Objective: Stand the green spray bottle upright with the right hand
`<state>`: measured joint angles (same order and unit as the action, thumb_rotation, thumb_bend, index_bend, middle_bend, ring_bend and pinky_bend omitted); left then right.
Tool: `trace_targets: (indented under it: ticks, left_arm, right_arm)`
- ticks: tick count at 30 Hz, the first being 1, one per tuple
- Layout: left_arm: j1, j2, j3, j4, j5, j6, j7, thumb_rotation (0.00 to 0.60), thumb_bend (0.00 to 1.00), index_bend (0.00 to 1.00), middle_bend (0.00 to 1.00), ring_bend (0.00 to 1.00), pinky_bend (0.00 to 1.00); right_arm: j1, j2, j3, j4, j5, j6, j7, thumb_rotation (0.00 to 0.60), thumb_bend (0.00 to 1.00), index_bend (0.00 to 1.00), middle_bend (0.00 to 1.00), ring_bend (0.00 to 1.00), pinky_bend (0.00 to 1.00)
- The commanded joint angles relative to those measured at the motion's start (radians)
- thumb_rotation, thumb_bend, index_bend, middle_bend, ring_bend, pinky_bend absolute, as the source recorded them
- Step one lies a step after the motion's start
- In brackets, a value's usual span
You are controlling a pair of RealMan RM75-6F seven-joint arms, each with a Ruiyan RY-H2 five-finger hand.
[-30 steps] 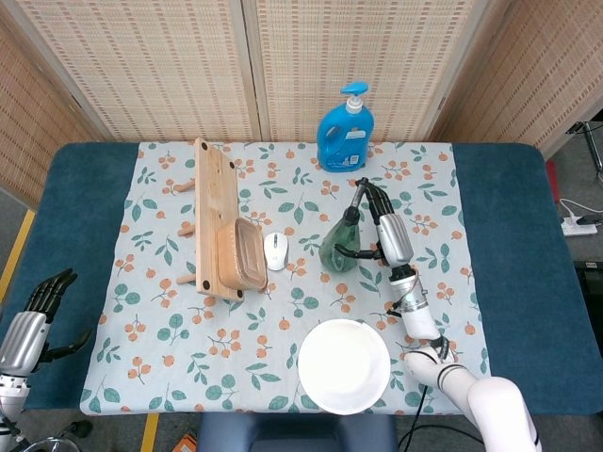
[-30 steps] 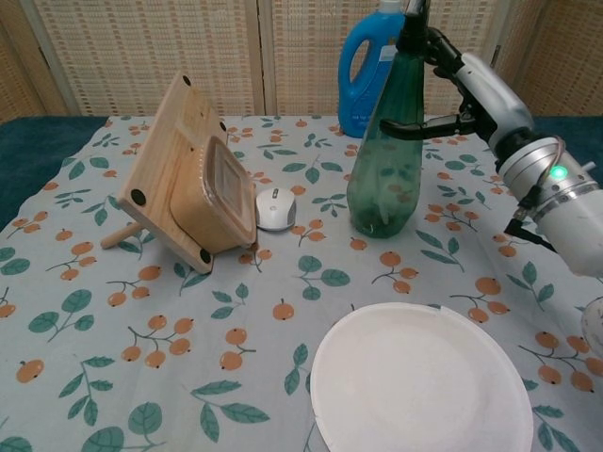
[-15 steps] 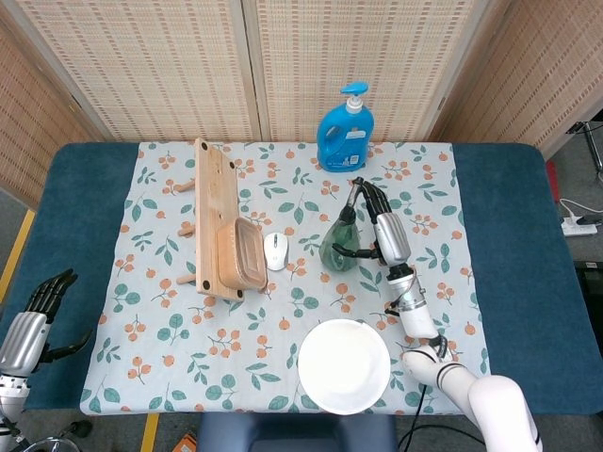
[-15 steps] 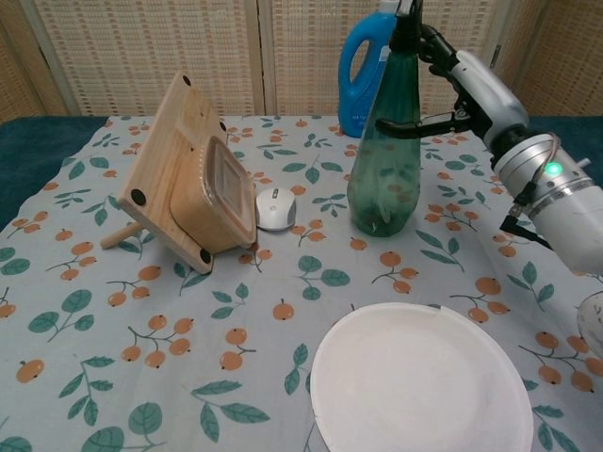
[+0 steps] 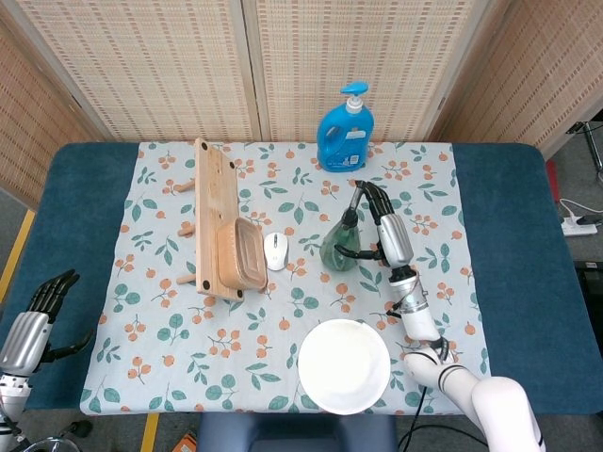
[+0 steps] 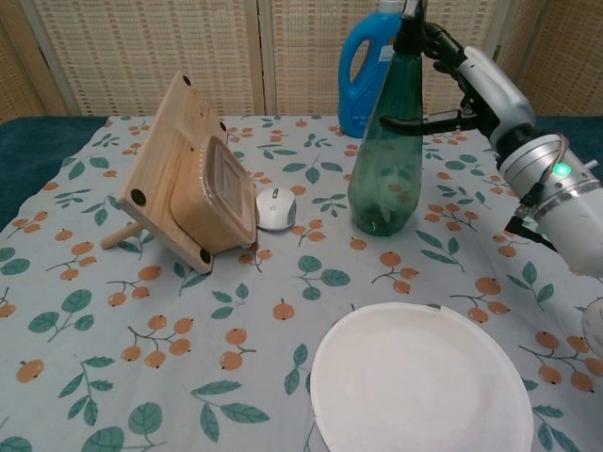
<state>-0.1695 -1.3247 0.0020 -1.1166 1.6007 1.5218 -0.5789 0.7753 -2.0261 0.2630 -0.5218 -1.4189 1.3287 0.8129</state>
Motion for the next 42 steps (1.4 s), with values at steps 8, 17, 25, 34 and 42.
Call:
trace_targets:
  ticks: [8, 17, 25, 34, 42]
  left_arm:
    - [-0.001, 0.000, 0.001, -0.005, 0.002, 0.000, 0.009, 0.600, 0.26, 0.00, 0.00, 0.00, 0.00]
    - [-0.003, 0.000, 0.002, -0.004, 0.003, -0.002, 0.009, 0.600, 0.26, 0.00, 0.00, 0.00, 0.00]
    - [-0.001, -0.001, 0.002, -0.003, 0.003, 0.000, 0.008, 0.600, 0.26, 0.00, 0.00, 0.00, 0.00]
    - [-0.001, -0.002, 0.004, -0.002, 0.003, -0.001, 0.010, 0.600, 0.26, 0.00, 0.00, 0.00, 0.00]
    - [-0.003, -0.001, 0.004, -0.002, 0.003, -0.003, 0.008, 0.600, 0.26, 0.01, 0.00, 0.00, 0.00]
  right_arm:
    - [-0.007, 0.014, 0.003, -0.037, 0.004, -0.014, 0.005, 0.600, 0.00, 0.00, 0.06, 0.00, 0.00]
    - [-0.012, 0.034, 0.024, -0.099, 0.023, -0.030, 0.021, 0.600, 0.00, 0.00, 0.06, 0.00, 0.00]
    - [-0.024, 0.053, 0.035, -0.158, 0.032, -0.036, 0.023, 0.600, 0.00, 0.00, 0.06, 0.00, 0.00]
    - [-0.028, 0.068, 0.045, -0.192, 0.032, -0.038, 0.024, 0.600, 0.00, 0.00, 0.06, 0.00, 0.00]
    - [-0.033, 0.073, 0.057, -0.211, 0.041, -0.037, 0.028, 0.600, 0.00, 0.00, 0.06, 0.00, 0.00]
